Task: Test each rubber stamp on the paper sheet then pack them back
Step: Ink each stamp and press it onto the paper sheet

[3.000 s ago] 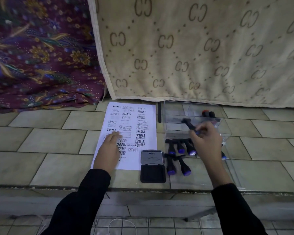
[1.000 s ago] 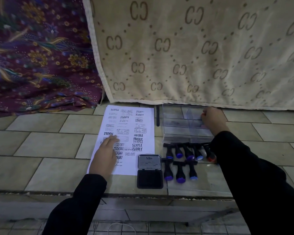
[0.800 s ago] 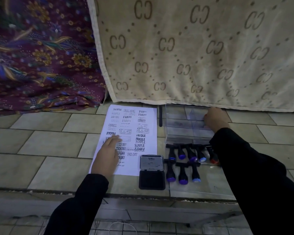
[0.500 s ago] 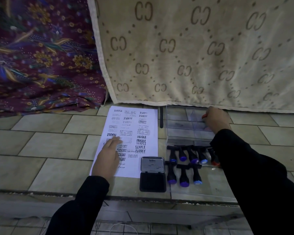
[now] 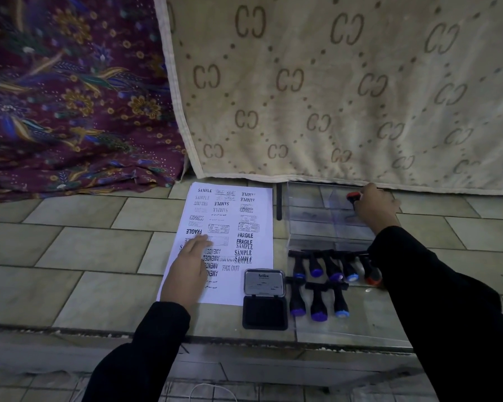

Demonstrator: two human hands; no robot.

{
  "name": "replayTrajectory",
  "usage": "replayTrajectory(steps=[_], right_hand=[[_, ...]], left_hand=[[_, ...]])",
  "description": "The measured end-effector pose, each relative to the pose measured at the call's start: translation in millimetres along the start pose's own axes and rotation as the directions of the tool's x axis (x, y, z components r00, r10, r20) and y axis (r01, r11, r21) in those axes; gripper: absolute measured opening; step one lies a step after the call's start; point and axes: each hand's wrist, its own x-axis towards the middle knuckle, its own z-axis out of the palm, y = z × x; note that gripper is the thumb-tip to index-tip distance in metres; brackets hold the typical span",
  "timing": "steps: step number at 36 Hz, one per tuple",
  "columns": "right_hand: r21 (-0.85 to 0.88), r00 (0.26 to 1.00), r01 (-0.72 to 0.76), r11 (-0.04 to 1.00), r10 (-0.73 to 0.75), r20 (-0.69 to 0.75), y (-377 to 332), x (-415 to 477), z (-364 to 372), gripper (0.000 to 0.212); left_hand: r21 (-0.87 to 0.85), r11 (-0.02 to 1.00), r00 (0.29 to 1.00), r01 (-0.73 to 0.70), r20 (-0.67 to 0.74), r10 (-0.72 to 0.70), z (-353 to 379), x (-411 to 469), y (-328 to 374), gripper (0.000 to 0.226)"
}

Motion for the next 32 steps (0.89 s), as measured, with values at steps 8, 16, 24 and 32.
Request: replayTrajectory(steps=[8, 16, 24, 32], right_hand=[[0.252, 0.996, 0.042, 0.967, -0.02, -0.091, 9.6, -1.8, 4.9, 0.038], [0.648, 0.936, 0.199, 0.735, 0.052, -0.347, 12.5, -26.5, -21.8, 0.029], [0.879, 0.947, 0.314, 0.358, -0.183, -0.264, -7.8, -109.4, -49.6, 0.038], [0.944, 0.867, 0.147, 0.297, -0.499, 0.022, -30.7, -211.8, -27.2, 0.033]], left_hand=[[-0.002, 1.0, 1.0, -0.012, -0.006, 0.012, 0.3, -0.1, -0.5, 0.054], [-0.017, 1.0, 1.0, -0.009, -0.004, 0.009, 0.1, -0.4, -0.3, 0.054], [-0.101, 0.995, 1.0, -0.013, -0.022, 0.011, 3.0, 1.7, -7.7, 0.053], [-0.249, 0.968, 0.997, -0.016, -0.081, -0.004, -2.6, 4.1, -8.1, 0.051]])
